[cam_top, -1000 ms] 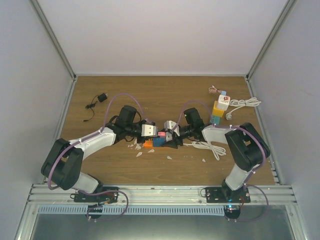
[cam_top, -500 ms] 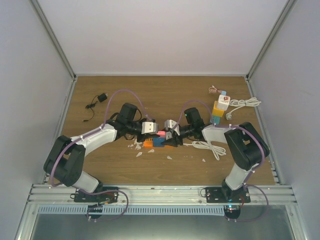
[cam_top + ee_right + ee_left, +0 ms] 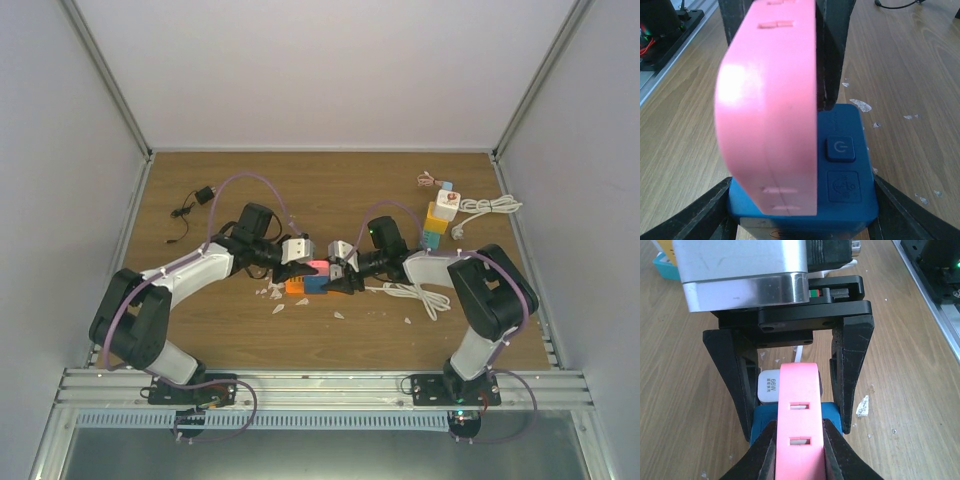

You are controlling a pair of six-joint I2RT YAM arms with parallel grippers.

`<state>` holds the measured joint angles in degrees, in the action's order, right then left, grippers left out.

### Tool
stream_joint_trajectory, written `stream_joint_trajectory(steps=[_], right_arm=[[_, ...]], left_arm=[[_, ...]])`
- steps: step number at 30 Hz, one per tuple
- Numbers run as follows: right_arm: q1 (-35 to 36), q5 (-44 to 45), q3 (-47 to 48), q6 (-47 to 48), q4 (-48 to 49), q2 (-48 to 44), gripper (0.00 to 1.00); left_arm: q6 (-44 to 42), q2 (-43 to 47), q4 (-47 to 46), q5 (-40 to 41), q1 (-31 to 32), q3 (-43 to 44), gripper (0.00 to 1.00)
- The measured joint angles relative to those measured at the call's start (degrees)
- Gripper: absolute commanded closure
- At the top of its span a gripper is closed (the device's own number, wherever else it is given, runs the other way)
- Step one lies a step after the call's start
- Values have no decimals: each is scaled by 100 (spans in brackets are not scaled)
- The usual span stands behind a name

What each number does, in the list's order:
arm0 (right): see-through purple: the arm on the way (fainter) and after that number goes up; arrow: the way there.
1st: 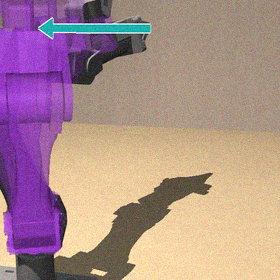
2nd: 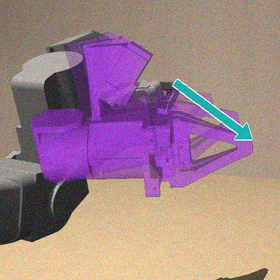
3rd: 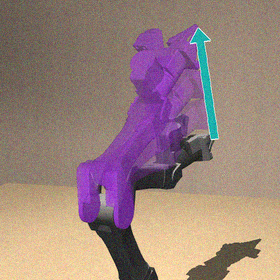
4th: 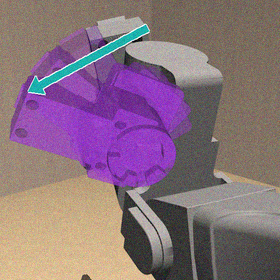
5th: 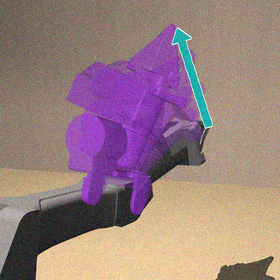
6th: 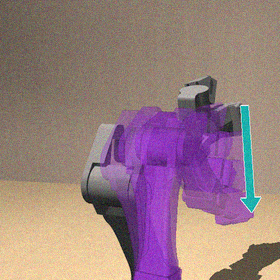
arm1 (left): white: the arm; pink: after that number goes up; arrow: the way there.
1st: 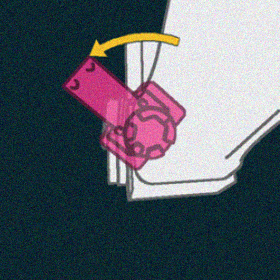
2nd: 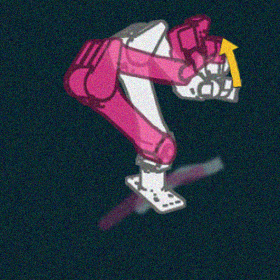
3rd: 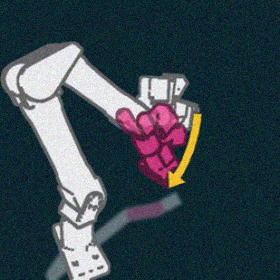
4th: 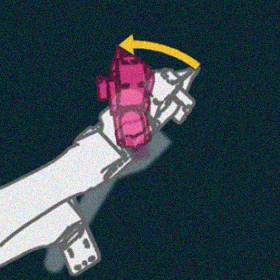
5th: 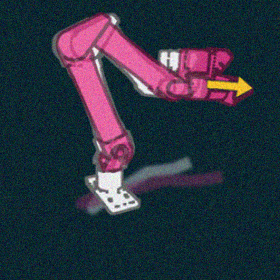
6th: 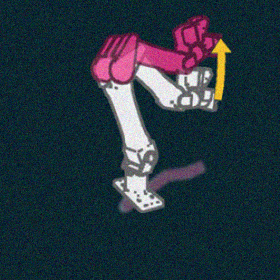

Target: Pull the plug off the socket

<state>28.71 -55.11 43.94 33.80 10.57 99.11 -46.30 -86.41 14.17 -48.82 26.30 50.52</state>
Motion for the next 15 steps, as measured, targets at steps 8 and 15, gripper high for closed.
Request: stream_joint_trajectory(steps=[8,15], right_arm=[[44,13,-4,28,125,26,72],[70,17,-4,44,192,37,73]], left_arm=[[90,-24,234,-195,-142,103,100],[282,-170,402,-472,-271,229,100]])
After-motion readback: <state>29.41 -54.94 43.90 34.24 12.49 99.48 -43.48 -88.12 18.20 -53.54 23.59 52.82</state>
